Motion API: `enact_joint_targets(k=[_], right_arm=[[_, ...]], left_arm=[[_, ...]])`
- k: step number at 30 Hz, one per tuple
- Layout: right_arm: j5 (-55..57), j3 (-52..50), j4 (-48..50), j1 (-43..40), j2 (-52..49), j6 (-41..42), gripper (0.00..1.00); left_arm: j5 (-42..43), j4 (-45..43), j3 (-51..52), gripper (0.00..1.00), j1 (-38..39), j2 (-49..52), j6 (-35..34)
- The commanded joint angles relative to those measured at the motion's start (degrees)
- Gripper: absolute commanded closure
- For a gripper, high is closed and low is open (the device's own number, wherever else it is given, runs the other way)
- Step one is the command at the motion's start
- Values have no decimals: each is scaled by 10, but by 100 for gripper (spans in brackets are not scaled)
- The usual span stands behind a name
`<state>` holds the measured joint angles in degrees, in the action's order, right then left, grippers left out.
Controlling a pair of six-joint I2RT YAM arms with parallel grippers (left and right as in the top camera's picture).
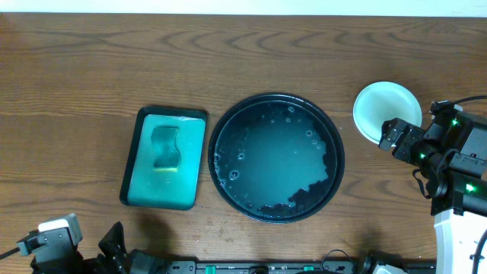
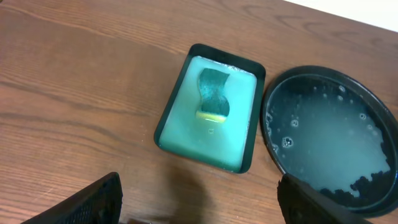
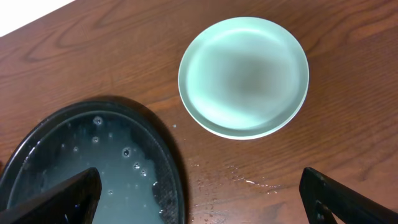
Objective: Clean dirty plates on tray and stack at the side
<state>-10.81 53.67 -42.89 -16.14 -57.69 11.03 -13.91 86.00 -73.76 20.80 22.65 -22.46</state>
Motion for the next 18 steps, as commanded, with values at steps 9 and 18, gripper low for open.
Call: enact_joint_targets(k=[9,18], right_arm=[[3,7,-2,8,0,-8,1],[3,7,-2,8,0,-8,1]], left_arm=[[-53,-301,45,20,-22,-9,9],[-46,-623,276,20,-70,-85,8]])
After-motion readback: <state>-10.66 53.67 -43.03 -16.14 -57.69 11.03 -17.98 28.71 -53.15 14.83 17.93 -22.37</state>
